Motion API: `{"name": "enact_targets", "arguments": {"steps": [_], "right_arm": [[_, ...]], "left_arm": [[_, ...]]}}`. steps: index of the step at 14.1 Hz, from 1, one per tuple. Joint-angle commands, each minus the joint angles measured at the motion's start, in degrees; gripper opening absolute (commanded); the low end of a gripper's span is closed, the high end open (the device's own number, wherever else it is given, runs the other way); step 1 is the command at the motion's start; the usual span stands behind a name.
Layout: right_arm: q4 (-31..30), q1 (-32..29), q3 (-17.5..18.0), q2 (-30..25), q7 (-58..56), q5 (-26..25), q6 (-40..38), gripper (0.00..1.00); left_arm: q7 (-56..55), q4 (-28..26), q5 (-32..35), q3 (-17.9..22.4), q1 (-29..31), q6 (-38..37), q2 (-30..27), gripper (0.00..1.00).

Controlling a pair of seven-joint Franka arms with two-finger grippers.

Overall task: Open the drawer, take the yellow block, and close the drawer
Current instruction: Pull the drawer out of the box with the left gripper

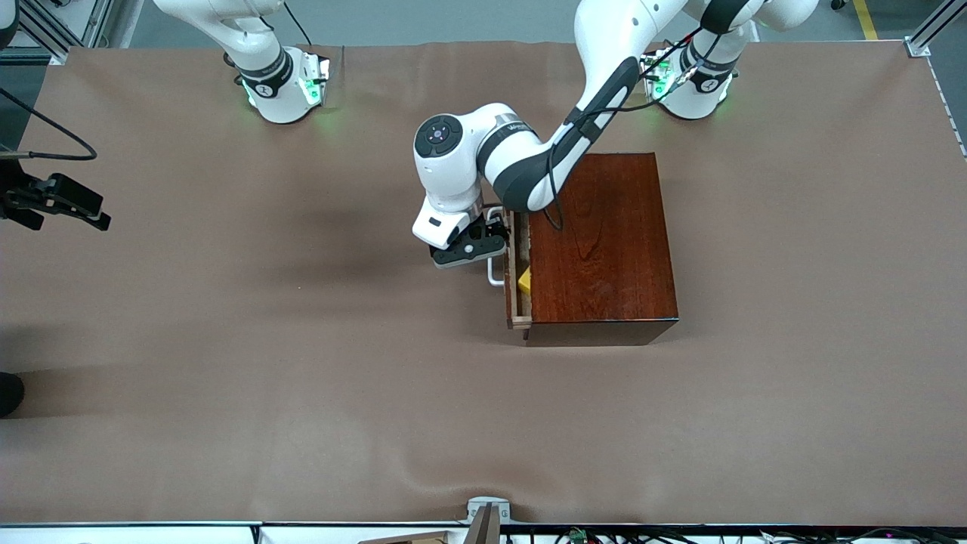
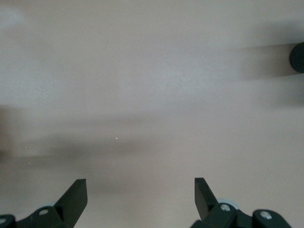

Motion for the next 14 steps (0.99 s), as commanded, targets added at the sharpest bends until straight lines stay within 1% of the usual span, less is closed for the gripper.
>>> {"name": "enact_targets", "arguments": {"steps": [1, 14], "right_arm": [[-0.8, -0.3, 0.3, -0.9, -0.2, -0.4, -0.2, 1.0], [-0.8, -0.3, 0.3, -0.9, -0.2, -0.4, -0.1, 1.0]], "left_arm": [[-2.0, 1.9, 1.1, -0.5, -0.7, 3.2, 2.1, 1.0], [-2.9, 2.0, 0.2, -0.5, -2.1, 10.2, 2.3, 1.0]]}}
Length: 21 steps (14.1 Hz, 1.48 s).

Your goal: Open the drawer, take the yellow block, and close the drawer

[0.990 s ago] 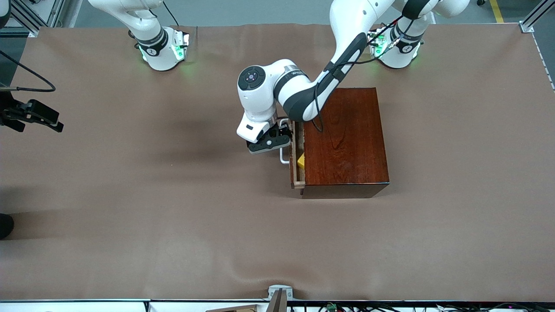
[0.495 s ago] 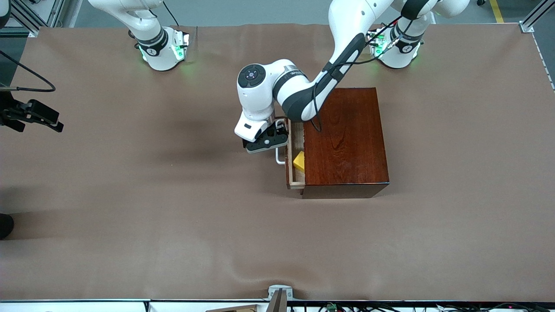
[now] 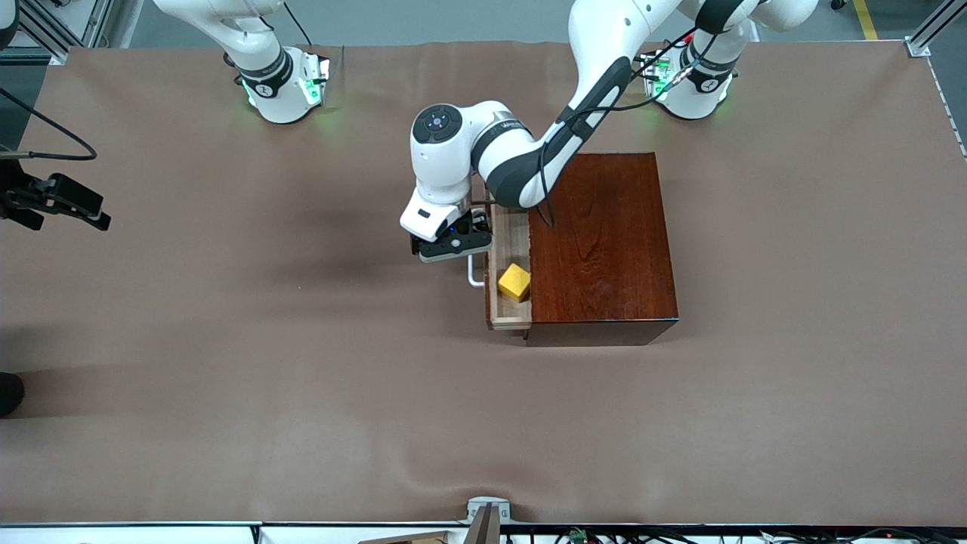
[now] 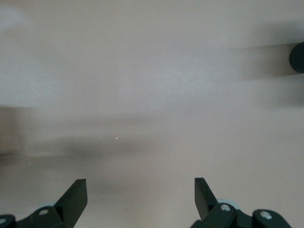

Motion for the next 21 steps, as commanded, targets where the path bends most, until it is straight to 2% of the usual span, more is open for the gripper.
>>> {"name": "enact_targets", "arguments": {"steps": [1, 9, 21], "right_arm": [[-0.8, -0.3, 0.3, -0.9, -0.2, -0.4, -0.1, 1.0], [-0.8, -0.3, 0.3, -0.9, -0.2, -0.4, -0.1, 1.0], [-0.8, -0.3, 0.3, -0.9, -0.3, -0.4, -0.1, 1.0]], "left_arm": [[-1.5, 2.5, 0.1, -0.5, -0.9, 3.2, 2.3, 1.0], [-1.6, 2.8, 0.1, -0.5, -1.5, 7.3, 3.0, 1.0], [-1.6, 2.5, 0.1, -0.4, -0.7, 6.4, 0.0, 1.0]]}}
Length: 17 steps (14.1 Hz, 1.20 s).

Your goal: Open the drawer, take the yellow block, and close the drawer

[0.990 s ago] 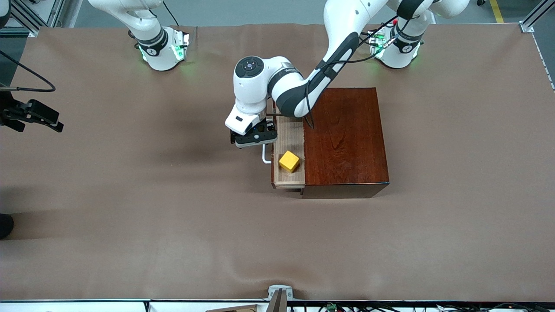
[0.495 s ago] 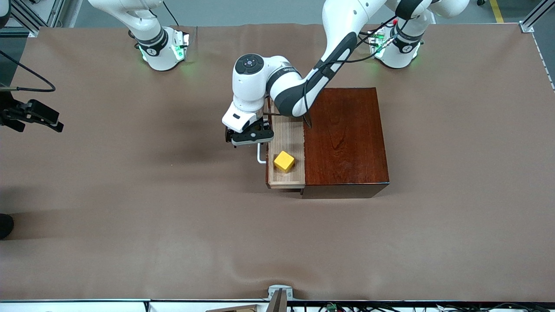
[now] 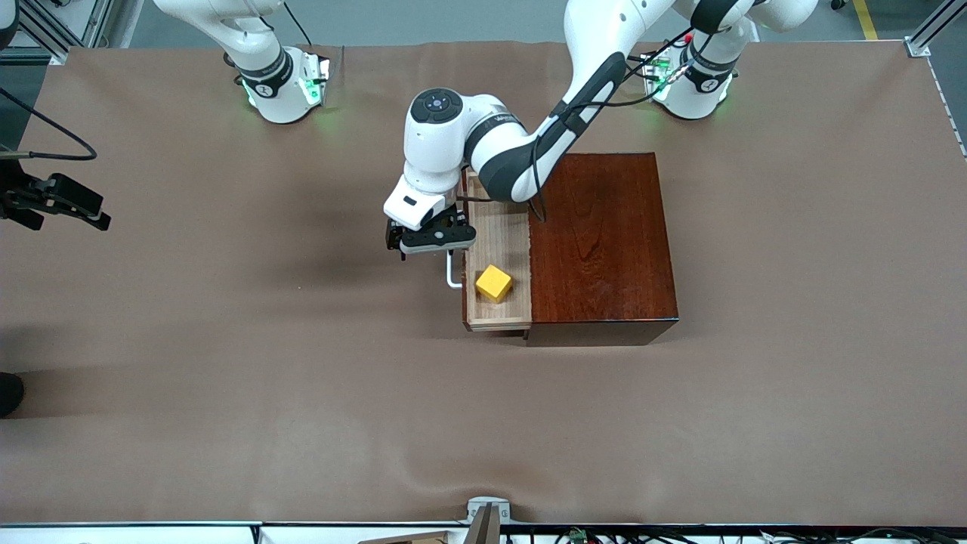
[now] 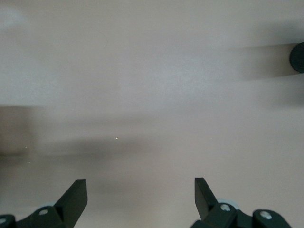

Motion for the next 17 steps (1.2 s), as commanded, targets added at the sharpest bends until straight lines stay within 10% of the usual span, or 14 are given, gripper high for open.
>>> {"name": "enact_targets", "arguments": {"steps": [1, 17], "right_arm": [[-0.8, -0.3, 0.3, -0.9, -0.2, -0.4, -0.1, 1.0], [-0.8, 0.9, 0.4, -0.9, 0.0, -0.3, 0.3, 1.0]], "left_arm": [[-0.7, 0.7, 0.1, -0.5, 0.1, -0.6, -0.3, 1.0], [0.1, -0.5, -3.7, -0.5, 13.3, -9.6, -14.1, 1.0]]}}
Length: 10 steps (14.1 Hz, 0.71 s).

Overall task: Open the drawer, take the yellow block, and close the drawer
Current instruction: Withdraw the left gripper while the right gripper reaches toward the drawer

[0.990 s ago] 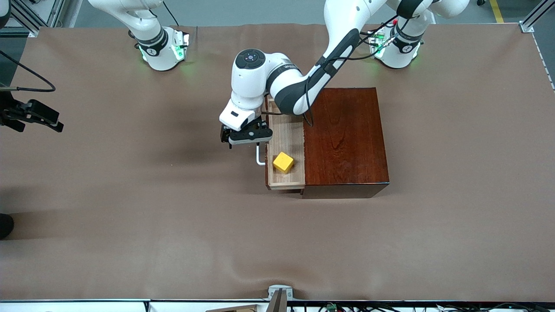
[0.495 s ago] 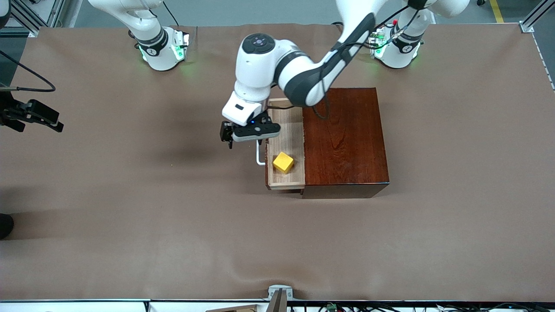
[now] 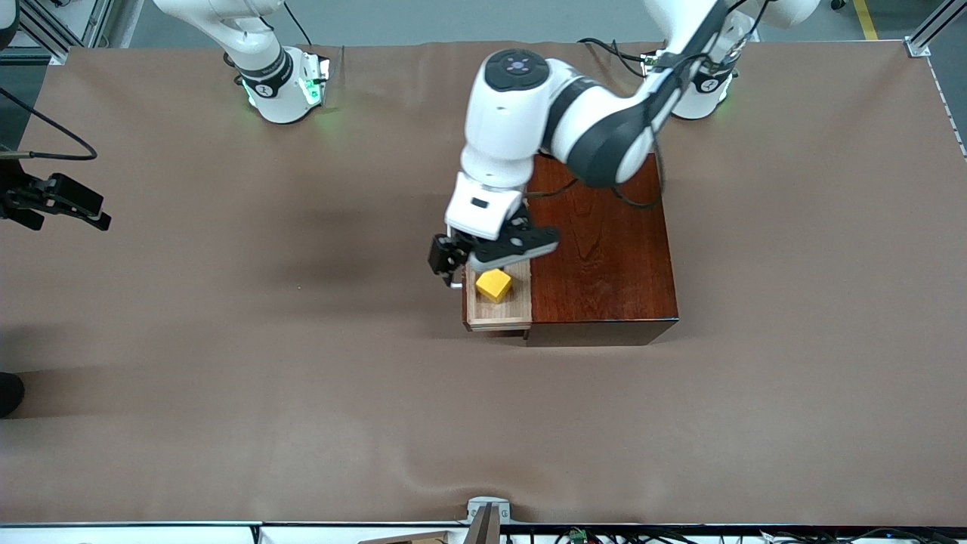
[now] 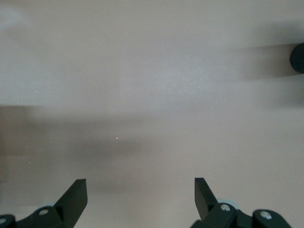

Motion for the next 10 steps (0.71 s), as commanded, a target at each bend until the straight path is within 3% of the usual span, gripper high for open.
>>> {"name": "enact_targets", "arguments": {"steps": [1, 8, 10], "right_arm": [[-0.7, 1.7, 0.2, -0.8, 0.0, -0.3, 0.2, 1.0], [-0.7, 7.2, 0.2, -0.1, 0.7, 0.2, 0.5, 1.0], [-0.6, 8.0, 0.2, 0.4, 0.7, 0.2, 0.6, 1.0]], "left_arm": [[0.8, -1.7, -0.8, -0.7, 2.8, -2.1, -2.4, 1.0], [18.2, -2.8, -1.4, -0.8, 9.9, -16.0, -6.3, 1.0], [25.4, -5.6, -5.2, -0.7, 14.2, -16.5, -9.0, 1.0]]}}
